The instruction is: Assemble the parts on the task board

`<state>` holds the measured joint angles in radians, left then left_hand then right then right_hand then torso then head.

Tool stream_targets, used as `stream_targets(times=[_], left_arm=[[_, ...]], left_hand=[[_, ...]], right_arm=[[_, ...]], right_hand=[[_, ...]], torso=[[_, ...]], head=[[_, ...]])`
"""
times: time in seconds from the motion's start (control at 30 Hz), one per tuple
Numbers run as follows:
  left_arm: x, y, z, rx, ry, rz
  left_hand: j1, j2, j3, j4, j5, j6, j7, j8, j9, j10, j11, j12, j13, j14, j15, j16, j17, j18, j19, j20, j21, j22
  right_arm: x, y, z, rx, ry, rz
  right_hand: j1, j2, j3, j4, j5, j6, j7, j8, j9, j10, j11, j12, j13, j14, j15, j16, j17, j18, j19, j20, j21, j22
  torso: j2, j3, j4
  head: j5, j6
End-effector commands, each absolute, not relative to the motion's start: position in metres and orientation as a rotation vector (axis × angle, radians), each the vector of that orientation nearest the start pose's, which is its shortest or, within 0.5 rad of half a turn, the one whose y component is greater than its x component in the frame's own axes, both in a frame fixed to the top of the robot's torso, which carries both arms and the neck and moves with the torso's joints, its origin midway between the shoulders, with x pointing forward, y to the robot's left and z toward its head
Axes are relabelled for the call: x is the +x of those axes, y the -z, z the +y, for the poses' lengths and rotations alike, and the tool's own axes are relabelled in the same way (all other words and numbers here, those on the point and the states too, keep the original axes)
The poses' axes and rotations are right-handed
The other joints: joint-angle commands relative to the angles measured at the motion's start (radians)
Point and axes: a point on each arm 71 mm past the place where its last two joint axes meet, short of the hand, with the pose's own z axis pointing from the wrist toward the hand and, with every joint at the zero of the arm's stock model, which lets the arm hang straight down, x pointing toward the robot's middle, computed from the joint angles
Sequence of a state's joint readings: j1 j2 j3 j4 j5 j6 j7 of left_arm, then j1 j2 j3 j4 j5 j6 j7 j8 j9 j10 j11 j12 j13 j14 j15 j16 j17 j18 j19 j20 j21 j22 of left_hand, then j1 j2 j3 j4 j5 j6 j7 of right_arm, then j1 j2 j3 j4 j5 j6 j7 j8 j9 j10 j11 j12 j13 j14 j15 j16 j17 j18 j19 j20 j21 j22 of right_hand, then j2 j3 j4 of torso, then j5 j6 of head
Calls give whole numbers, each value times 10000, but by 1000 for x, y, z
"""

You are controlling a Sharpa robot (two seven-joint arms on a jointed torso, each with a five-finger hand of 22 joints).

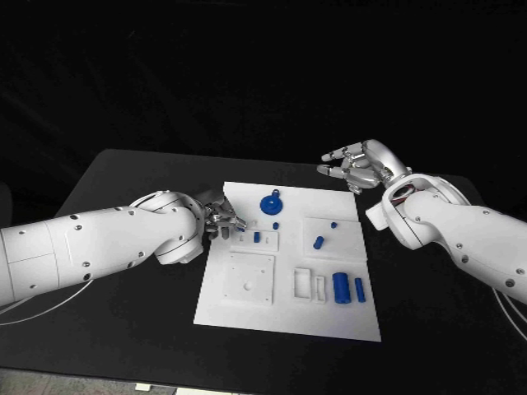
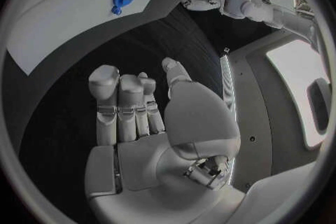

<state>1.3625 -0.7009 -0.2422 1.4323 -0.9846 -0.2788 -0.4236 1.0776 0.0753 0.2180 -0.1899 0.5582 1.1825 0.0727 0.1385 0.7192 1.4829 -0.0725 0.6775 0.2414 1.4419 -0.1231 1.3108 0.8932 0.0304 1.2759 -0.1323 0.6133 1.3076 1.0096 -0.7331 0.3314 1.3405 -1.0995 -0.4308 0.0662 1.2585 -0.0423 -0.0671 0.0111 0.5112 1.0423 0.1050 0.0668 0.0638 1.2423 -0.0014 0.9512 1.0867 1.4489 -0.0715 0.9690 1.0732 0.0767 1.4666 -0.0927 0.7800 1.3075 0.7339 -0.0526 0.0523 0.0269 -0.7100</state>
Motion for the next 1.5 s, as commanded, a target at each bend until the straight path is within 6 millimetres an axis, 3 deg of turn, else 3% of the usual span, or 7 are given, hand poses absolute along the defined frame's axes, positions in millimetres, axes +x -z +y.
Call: stream_targets(times=[0.03, 1.03, 1.5], left_arm=[[507, 203, 180, -3025, 4932, 19900], [503, 220, 178, -2424, 4499, 20129], [501, 225, 179, -2309, 4283, 20494]], left_hand=[[154, 182, 88, -7, -56, 1285, -1069, 10, 4, 324, -186, 9, 9, 11, -41, 49, -3, 189, 38, -5, 46, 178], [158, 182, 77, -4, -45, 1303, -1071, 3, 4, 324, -185, 12, 45, 8, -32, 73, -15, 205, 21, 14, 78, 176], [155, 185, 78, -4, -42, 1284, -1070, 17, 34, 324, -182, 5, 42, 3, -32, 63, -46, 202, 16, 10, 77, 173]], right_arm=[[530, 156, -221, 3914, -9488, 14045], [529, 157, -222, 3920, -9490, 14065], [530, 157, -222, 3926, -9479, 14077]], right_hand=[[-67, -10, 16, 6, 62, 19, -11, -47, -11, -35, -14, -18, 8, -52, 4, -42, -9, 77, 275, 36, -49, 987], [-84, -3, 11, 18, 64, 17, -11, -48, -12, -32, -14, -15, 12, -49, 4, -38, -6, 77, 278, 37, -57, 986], [-84, -3, 11, 18, 64, 17, -11, -48, -12, -32, -14, -15, 12, -49, 4, -38, -6, 77, 278, 37, -57, 986]], torso=[[2, 6, -2], [6, -21, -18], [-2, -10, -5]], head=[[33, -21], [41, -98], [41, -131]])
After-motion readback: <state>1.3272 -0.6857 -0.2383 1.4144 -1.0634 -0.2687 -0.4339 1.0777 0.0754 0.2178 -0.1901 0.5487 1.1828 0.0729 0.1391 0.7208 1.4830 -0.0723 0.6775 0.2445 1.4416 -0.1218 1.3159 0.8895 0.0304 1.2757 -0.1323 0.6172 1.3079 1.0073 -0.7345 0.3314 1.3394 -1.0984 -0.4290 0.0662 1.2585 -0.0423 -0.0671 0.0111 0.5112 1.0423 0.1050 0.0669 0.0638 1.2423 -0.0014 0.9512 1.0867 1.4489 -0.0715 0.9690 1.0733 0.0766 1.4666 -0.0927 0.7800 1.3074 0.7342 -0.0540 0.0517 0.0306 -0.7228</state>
